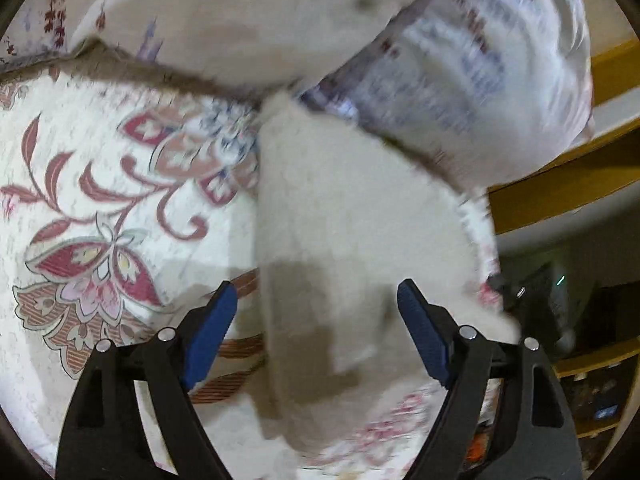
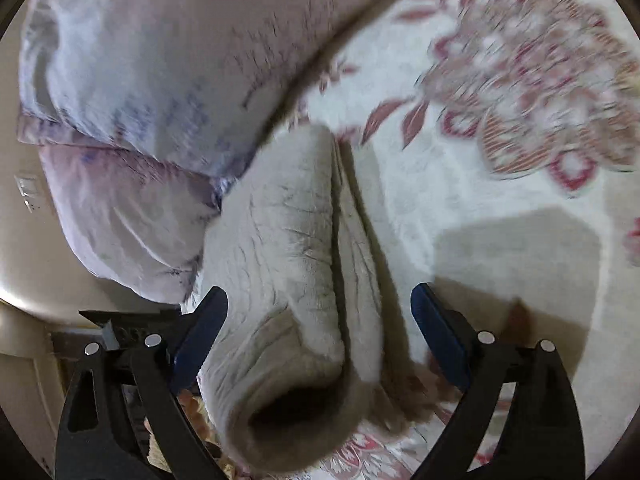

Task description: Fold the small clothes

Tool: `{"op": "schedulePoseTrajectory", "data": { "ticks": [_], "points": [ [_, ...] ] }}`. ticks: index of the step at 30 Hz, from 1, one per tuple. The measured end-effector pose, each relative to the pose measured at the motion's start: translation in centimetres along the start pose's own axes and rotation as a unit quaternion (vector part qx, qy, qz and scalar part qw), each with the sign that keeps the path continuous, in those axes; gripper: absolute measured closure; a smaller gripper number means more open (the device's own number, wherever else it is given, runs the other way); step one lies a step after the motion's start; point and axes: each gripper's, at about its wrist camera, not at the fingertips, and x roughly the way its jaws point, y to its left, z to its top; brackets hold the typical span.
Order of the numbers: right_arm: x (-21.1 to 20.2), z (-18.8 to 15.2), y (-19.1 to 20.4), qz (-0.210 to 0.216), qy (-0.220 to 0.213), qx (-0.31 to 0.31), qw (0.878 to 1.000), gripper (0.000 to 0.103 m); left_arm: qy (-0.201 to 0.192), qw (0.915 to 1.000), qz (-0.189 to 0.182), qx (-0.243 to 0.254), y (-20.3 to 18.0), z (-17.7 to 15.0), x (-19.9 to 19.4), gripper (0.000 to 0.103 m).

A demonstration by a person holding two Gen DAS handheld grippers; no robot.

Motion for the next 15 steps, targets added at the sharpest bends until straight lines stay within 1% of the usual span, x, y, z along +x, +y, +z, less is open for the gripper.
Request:
{"op": "schedulePoseTrajectory", "data": {
  "ticks": [1, 2, 3, 4, 5, 6, 7, 8, 9, 10, 11, 12, 13, 14, 15],
  "points": [
    [0.7, 0.0, 0.1, -0.002, 0.005, -0.004, 1.000, 0.018, 0.002, 1.0000, 0.006, 0.004, 0.0, -0.3, 0.7, 0.020],
    [1.1, -0.1, 0.2, -0.005, 0.005, -0.011, 1.000, 0.049, 0.002, 1.0000, 0.002, 0.003, 0.1, -0.4, 1.3, 0.020],
    [1.8, -0.3, 0.3, -0.012, 0.011, -0.017, 1.000, 0.063, 0.002, 1.0000, -0.006, 0.000, -0.1, -0.6, 1.7, 0.021],
    [1.8, -0.7, 0.4, -0.010, 0.002, -0.018, 1.000, 0.065, -0.006, 0.9999, -0.012, 0.001, -0.2, -0.7, 2.1, 0.026],
    [1.7, -1.2, 0.8, -0.004, -0.007, -0.027, 1.000, 0.068, -0.012, 0.9997, -0.018, 0.008, -0.4, -0.9, 2.2, 0.043],
    [1.5, -1.6, 1.2, 0.000, -0.012, -0.036, 0.999, 0.070, -0.014, 0.9998, -0.011, 0.012, -0.7, -0.8, 2.3, 0.048],
    [1.4, -2.2, 2.0, 0.004, -0.019, -0.050, 0.999, 0.070, -0.018, 0.9994, -0.021, 0.019, -0.5, -0.9, 1.8, 0.064],
    [1.3, -2.4, 2.6, 0.006, -0.021, -0.060, 0.998, 0.071, -0.021, 0.9989, -0.036, 0.021, -0.6, -0.6, 1.2, 0.068],
    [1.2, -3.0, 3.7, 0.008, -0.024, -0.079, 0.997, 0.071, -0.030, 0.9975, -0.057, 0.029, -0.5, -0.5, -0.1, 0.069],
    [1.4, -3.8, 4.9, 0.007, -0.019, -0.103, 0.994, 0.071, -0.040, 0.9963, -0.063, 0.041, -0.5, -0.7, -1.5, 0.069],
    [1.9, -4.7, 6.0, 0.000, -0.006, -0.129, 0.992, 0.071, -0.054, 0.9951, -0.058, 0.058, -0.3, -1.1, -3.0, 0.069],
    [2.4, -5.3, 6.8, -0.013, 0.007, -0.148, 0.989, 0.067, -0.070, 0.9936, -0.036, 0.081, -0.1, -1.6, -4.6, 0.067],
    [2.9, -5.9, 7.3, -0.031, 0.015, -0.164, 0.986, 0.065, -0.075, 0.9926, -0.011, 0.095, 0.2, -1.9, -5.3, 0.063],
    [3.0, -6.4, 7.7, -0.049, 0.007, -0.172, 0.984, 0.063, -0.077, 0.9912, 0.023, 0.105, 1.0, -2.2, -6.1, 0.058],
    [2.5, -6.6, 7.6, -0.061, -0.018, -0.167, 0.984, 0.058, -0.082, 0.9883, 0.065, 0.111, 1.8, -2.7, -6.5, 0.057]
  ]
}}
